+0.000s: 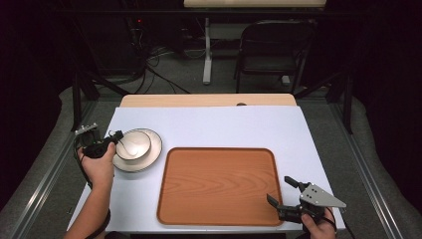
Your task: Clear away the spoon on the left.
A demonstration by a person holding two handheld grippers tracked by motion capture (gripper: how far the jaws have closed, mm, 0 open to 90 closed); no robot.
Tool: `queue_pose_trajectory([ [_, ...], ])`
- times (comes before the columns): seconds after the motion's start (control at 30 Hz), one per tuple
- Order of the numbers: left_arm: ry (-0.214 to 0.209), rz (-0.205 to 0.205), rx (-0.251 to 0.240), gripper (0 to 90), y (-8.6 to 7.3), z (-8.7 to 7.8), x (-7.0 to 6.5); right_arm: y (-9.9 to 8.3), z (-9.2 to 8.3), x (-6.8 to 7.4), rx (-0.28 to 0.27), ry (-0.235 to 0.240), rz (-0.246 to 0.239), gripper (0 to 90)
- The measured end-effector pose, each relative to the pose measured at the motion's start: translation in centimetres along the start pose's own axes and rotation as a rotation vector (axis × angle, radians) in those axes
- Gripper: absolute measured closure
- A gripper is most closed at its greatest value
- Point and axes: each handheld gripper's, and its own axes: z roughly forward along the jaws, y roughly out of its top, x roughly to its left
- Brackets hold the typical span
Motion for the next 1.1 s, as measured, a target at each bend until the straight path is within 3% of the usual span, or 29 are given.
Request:
queue_pose_trajectory([
  [0.77,-0.01,0.102,-0.008,84.7,2.3,-2.6,-1.5,0.0,0.0,0.0,-0.002,-0.002,0.0,14.4],
  [1.1,-0.03,0.127,0.003,84.7,2.8,-3.4,-2.2,0.0,0.0,0.0,-0.003,-0.002,-0.003,14.4],
])
